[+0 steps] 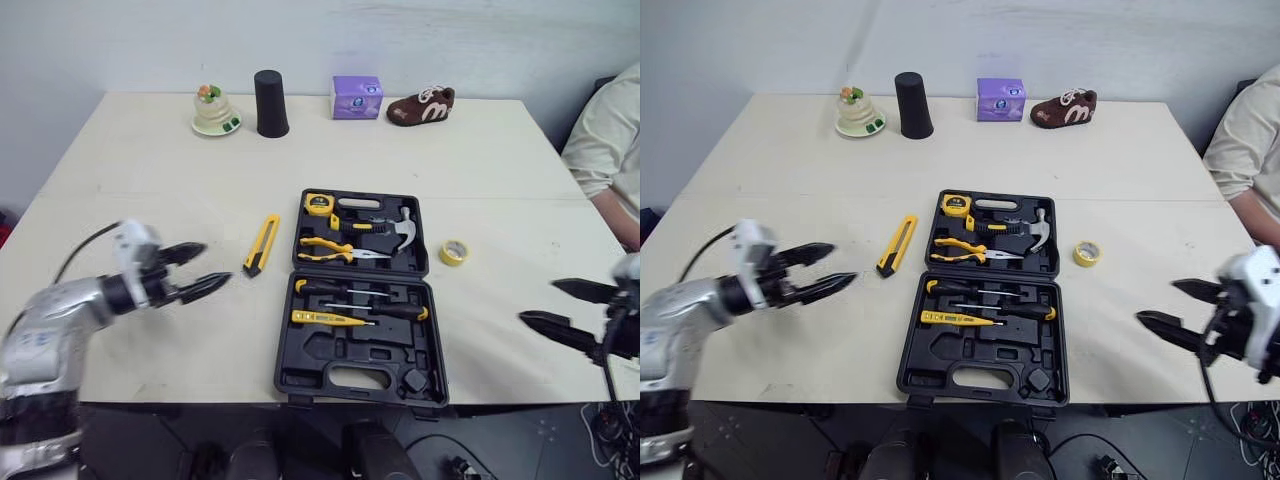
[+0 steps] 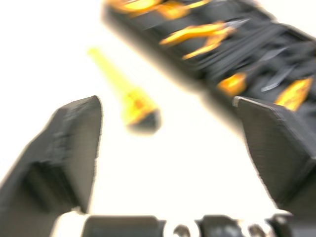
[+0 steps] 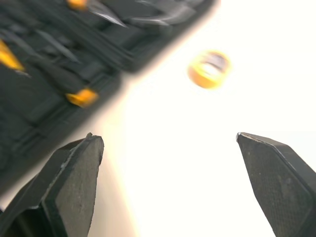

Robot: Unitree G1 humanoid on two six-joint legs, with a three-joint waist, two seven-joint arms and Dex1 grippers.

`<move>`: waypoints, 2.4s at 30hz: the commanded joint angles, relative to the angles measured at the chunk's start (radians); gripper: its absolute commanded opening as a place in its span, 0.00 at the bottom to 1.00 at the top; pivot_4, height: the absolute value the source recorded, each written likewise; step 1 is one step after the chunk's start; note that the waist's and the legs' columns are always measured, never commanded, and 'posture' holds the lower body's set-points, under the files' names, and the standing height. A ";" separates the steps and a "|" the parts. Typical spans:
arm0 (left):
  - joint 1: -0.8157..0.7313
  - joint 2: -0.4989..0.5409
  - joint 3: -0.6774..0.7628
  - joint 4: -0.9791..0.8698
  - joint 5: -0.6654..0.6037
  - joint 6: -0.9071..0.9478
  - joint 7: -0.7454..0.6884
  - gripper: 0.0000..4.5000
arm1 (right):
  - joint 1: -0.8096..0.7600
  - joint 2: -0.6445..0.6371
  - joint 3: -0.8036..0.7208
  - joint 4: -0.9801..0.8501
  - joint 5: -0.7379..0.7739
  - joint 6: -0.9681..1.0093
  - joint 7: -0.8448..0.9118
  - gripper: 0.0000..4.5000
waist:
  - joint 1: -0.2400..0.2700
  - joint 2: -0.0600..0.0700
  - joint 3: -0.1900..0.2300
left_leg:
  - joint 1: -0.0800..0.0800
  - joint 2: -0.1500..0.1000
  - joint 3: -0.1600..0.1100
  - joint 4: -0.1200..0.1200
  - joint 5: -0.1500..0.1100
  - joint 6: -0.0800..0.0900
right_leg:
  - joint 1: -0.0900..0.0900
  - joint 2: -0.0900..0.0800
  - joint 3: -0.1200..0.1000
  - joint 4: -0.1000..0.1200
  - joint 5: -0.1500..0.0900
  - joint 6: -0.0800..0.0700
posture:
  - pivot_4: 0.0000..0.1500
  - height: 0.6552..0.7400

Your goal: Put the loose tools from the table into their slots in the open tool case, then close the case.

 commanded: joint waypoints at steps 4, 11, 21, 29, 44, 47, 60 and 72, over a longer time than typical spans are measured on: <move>0.100 0.085 0.192 0.105 0.034 0.013 0.129 0.99 | 0.021 0.018 -0.135 0.097 -0.064 -0.050 0.014 1.00 | 0.000 -0.001 0.000 | 0.000 -0.001 0.000 -0.007 0.000 0.000 | 0.000 -0.003 -0.002 -0.005 0.000 -0.001 | 1.00 0.89; 0.052 0.067 0.096 -0.103 0.006 0.199 0.251 0.99 | -0.005 0.012 -0.115 0.026 -0.013 -0.028 0.043 1.00 | 0.008 0.000 0.001 | -0.001 -0.002 0.000 -0.011 -0.002 -0.004 | 0.000 -0.003 -0.002 -0.011 0.000 -0.001 | 1.00 0.89; -0.340 -0.158 -0.198 -0.253 0.025 0.652 0.606 0.99 | -0.320 -0.038 0.071 -0.281 0.375 0.155 -0.036 1.00 | 0.006 0.001 0.002 | 0.000 -0.001 0.001 -0.009 0.002 -0.010 | 0.000 0.003 -0.001 -0.011 0.002 0.002 | 1.00 0.89; -0.490 -0.264 -0.368 -0.085 0.113 0.648 0.665 0.99 | -0.505 -0.005 0.290 -0.337 0.439 0.159 -0.151 1.00 | 0.009 0.000 0.003 | -0.002 -0.001 0.003 -0.007 0.004 -0.010 | -0.002 0.002 -0.002 -0.011 0.002 0.002 | 1.00 0.89; -0.560 -0.359 -0.496 0.148 0.250 0.468 0.647 0.43 | -0.491 0.032 0.371 -0.343 0.342 0.127 -0.231 1.00 | 0.016 0.000 0.003 | -0.004 -0.004 0.001 -0.006 0.008 -0.008 | -0.004 -0.002 -0.002 -0.004 0.002 0.003 | 1.00 0.89; -0.550 -0.300 -0.496 0.114 0.244 0.443 0.574 0.27 | -0.463 0.024 0.337 -0.349 0.344 0.133 -0.225 1.00 | 0.016 0.000 0.003 | -0.004 -0.004 0.001 -0.006 0.008 -0.008 | -0.004 -0.002 -0.002 -0.004 0.002 0.003 | 1.00 0.89; -0.583 0.055 -0.706 -0.327 -0.016 0.363 -0.222 0.27 | -0.080 -0.065 0.048 -0.466 0.395 0.215 -0.007 1.00 | 0.034 0.001 0.004 | -0.017 -0.003 0.002 -0.003 0.009 -0.009 | -0.017 0.004 -0.004 -0.003 0.002 0.003 | 1.00 0.89; -0.622 -0.160 -1.008 -0.366 0.124 0.392 -0.082 0.27 | 0.124 -0.046 -0.069 -0.498 0.293 0.186 0.114 1.00 | 0.033 0.001 0.004 | -0.018 -0.004 0.000 0.005 0.008 -0.006 | -0.014 0.013 0.005 -0.002 0.006 0.007 | 1.00 0.89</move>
